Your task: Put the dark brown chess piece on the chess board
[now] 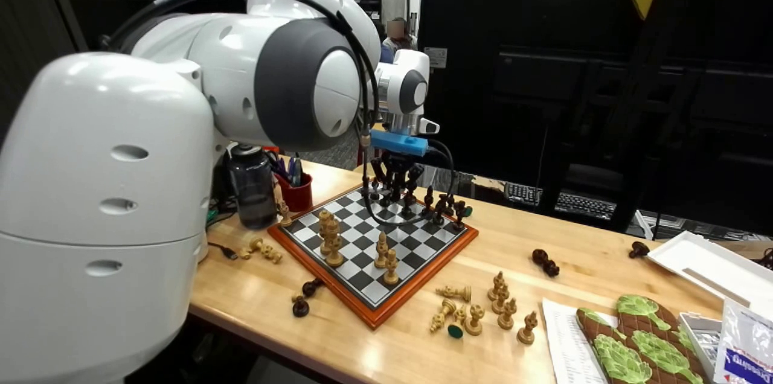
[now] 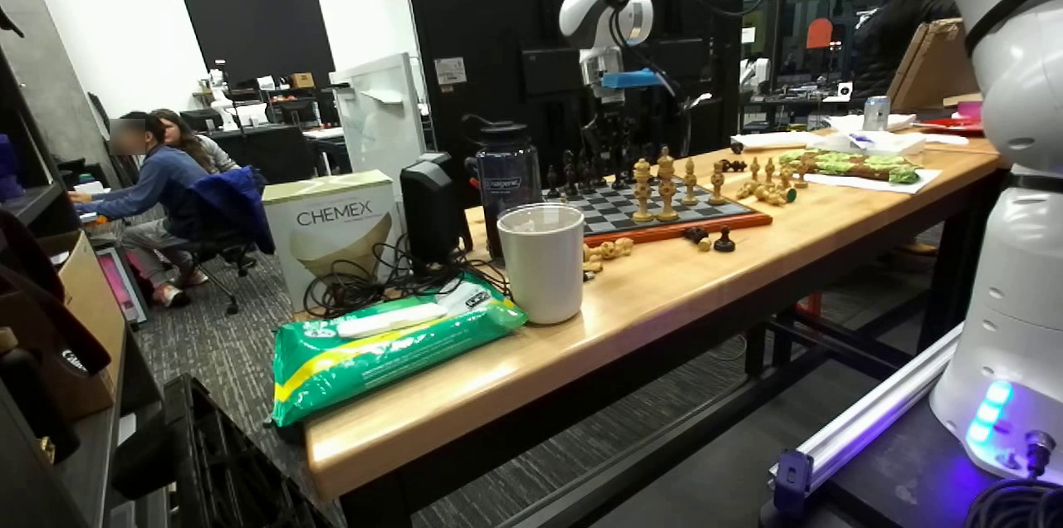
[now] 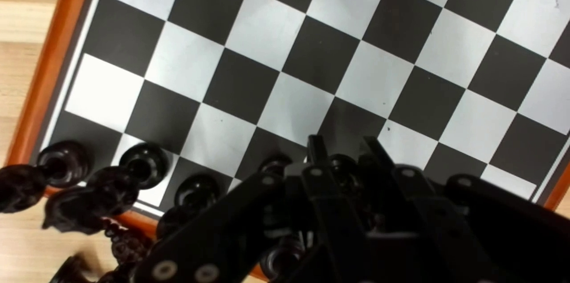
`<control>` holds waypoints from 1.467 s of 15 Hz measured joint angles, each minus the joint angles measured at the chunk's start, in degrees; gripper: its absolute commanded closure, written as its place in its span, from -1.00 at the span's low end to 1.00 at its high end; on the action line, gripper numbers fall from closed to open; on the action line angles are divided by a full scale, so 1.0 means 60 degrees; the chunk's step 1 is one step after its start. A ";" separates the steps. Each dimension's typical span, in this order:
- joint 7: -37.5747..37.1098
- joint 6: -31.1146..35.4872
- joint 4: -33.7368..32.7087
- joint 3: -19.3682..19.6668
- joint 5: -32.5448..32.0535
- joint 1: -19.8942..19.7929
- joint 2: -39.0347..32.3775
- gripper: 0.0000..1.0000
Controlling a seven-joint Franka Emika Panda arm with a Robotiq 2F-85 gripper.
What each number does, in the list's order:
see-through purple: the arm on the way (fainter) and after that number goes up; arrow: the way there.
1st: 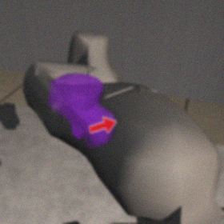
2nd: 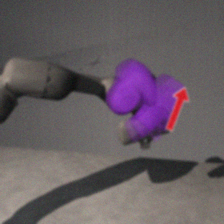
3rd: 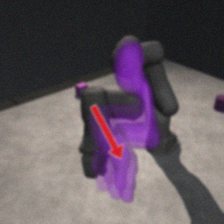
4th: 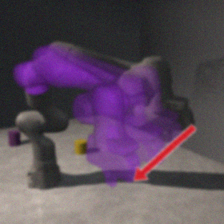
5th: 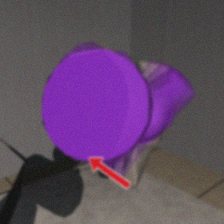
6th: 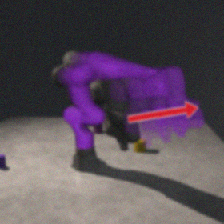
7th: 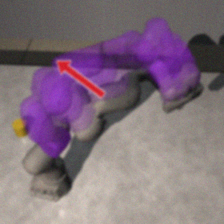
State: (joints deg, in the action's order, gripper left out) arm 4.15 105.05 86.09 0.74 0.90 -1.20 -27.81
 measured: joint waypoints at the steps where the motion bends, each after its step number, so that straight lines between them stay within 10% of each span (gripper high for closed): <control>1: 0.0015 0.0000 0.0000 -0.0003 0.0061 -0.0021 -0.0015 0.88; 22: 0.0694 0.0016 -0.0166 -0.0116 0.0500 -0.0113 -0.0384 0.88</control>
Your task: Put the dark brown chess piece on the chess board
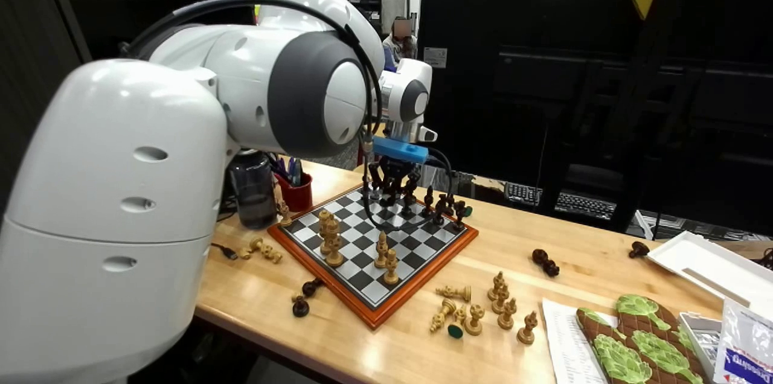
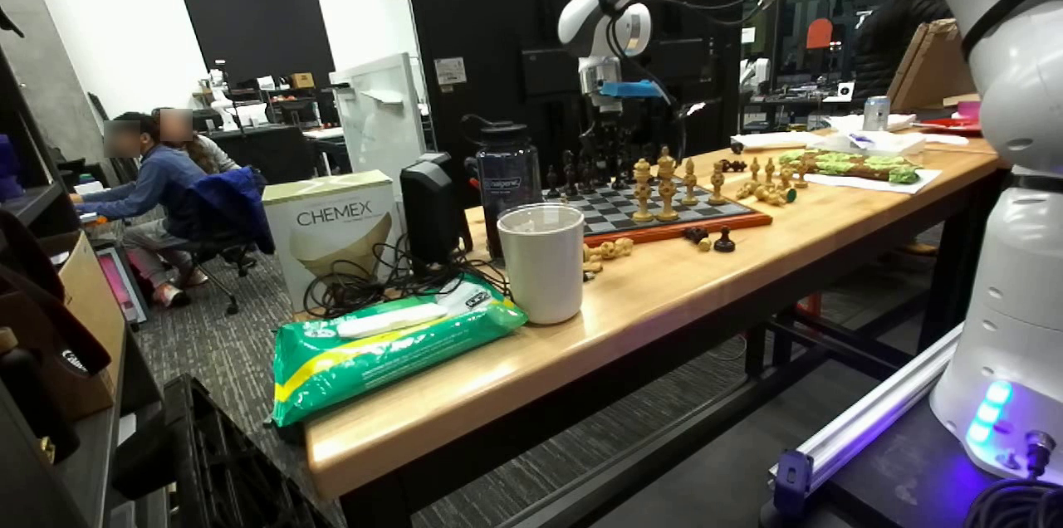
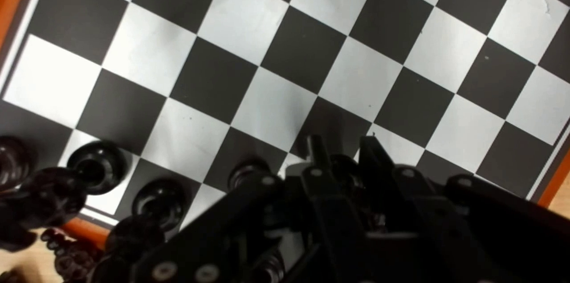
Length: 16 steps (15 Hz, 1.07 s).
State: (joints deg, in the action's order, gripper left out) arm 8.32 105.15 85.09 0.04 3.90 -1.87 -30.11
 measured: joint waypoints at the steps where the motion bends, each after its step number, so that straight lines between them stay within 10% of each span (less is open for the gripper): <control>1: 0.0033 0.0000 -0.0013 -0.0003 0.0000 -0.0001 -0.0025 0.88; 16: 0.0308 0.0078 -0.0069 -0.0027 0.0000 -0.0079 -0.0224 0.88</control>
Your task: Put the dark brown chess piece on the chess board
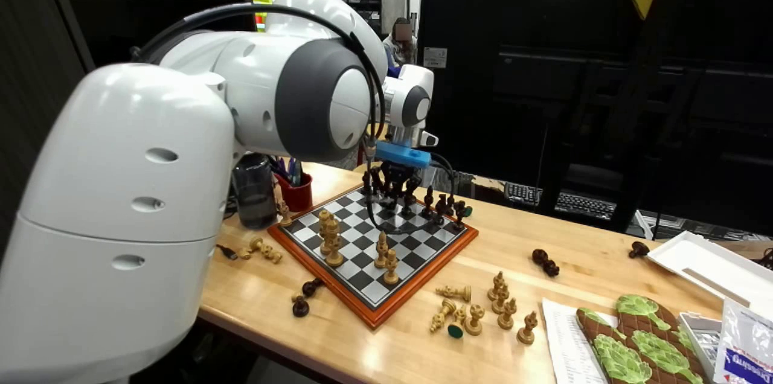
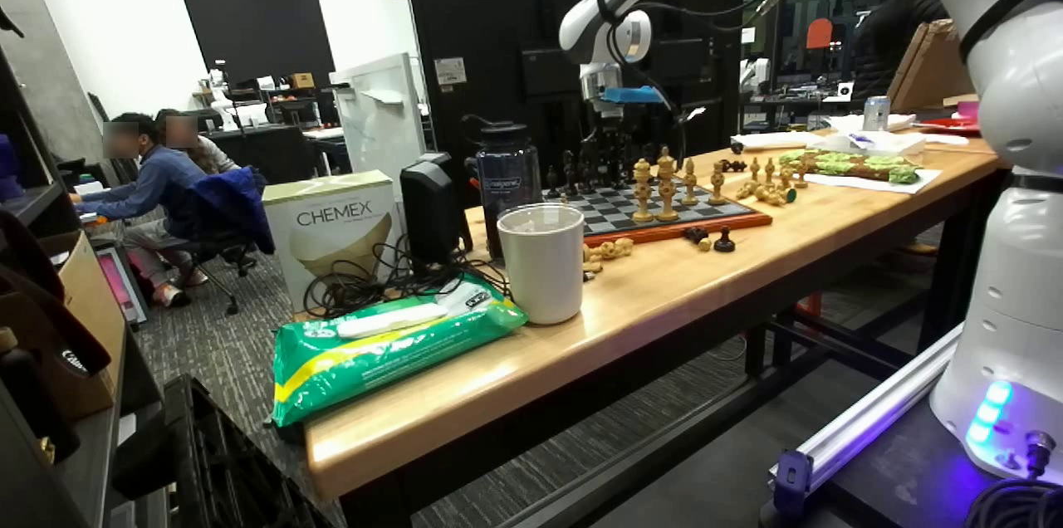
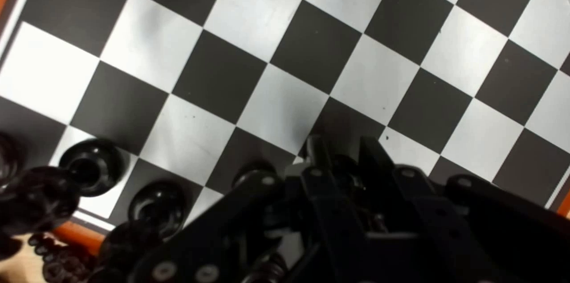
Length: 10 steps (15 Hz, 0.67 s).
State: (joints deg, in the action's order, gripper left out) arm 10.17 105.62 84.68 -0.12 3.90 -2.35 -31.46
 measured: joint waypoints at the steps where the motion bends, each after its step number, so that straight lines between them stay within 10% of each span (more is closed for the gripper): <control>1: 0.0024 0.0007 0.0000 -0.0002 0.0000 0.0000 -0.0024 0.88; 6: 0.0080 0.0028 -0.0019 -0.0021 0.0000 0.0000 -0.0109 0.88; 7: 0.0081 0.0028 -0.0025 -0.0023 0.0000 0.0000 -0.0118 0.02; 10: 0.0081 0.0028 -0.0031 -0.0027 0.0000 0.0000 -0.0126 -0.19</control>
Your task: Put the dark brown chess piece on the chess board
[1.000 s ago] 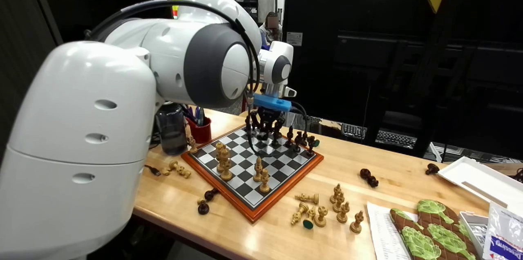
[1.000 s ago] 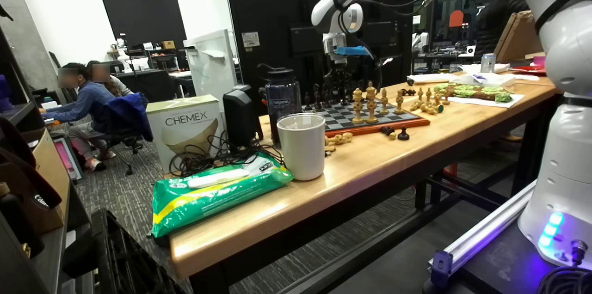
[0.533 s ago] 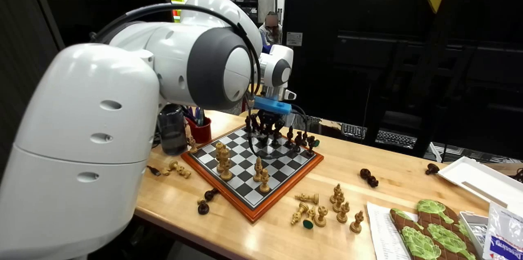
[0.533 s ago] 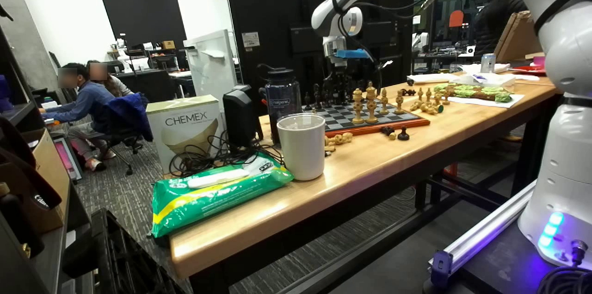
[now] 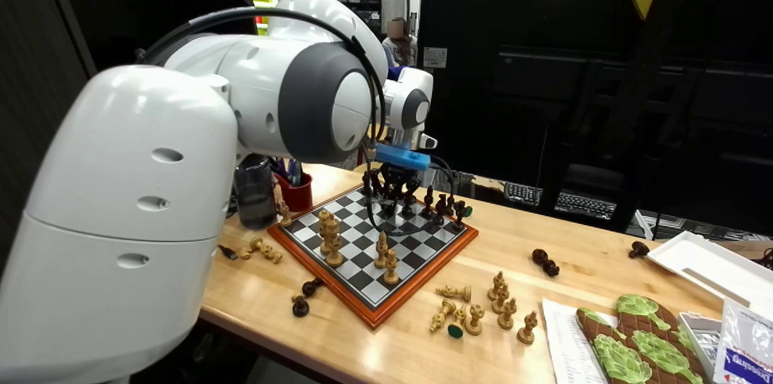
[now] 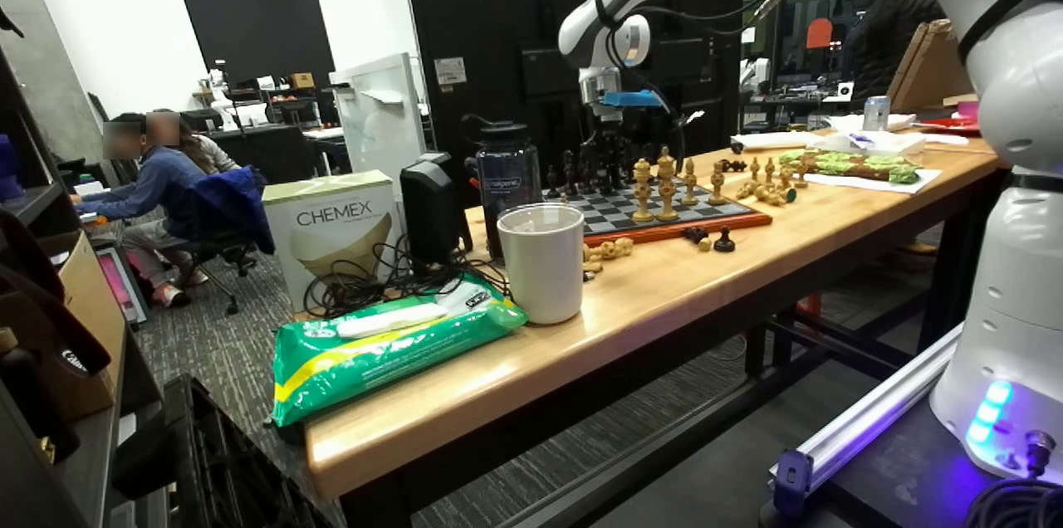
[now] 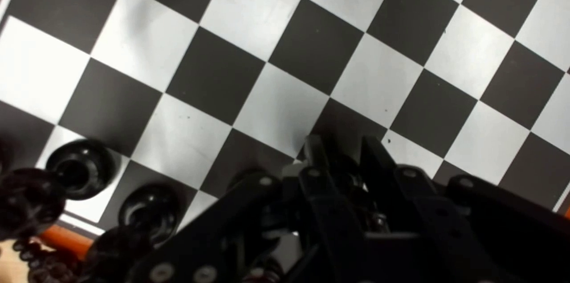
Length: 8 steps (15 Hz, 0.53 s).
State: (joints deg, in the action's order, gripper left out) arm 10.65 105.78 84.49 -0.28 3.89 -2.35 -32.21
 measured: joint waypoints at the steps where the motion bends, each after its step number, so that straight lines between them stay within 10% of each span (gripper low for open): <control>1: 0.0000 0.0000 -0.0001 0.0000 0.0000 0.0000 -0.0001 -0.31; 8: -0.0006 -0.0010 -0.0086 0.0000 0.0000 0.0000 0.0000 -1.00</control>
State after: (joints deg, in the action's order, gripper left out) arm 10.62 105.72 83.98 -0.29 3.89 -2.35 -32.21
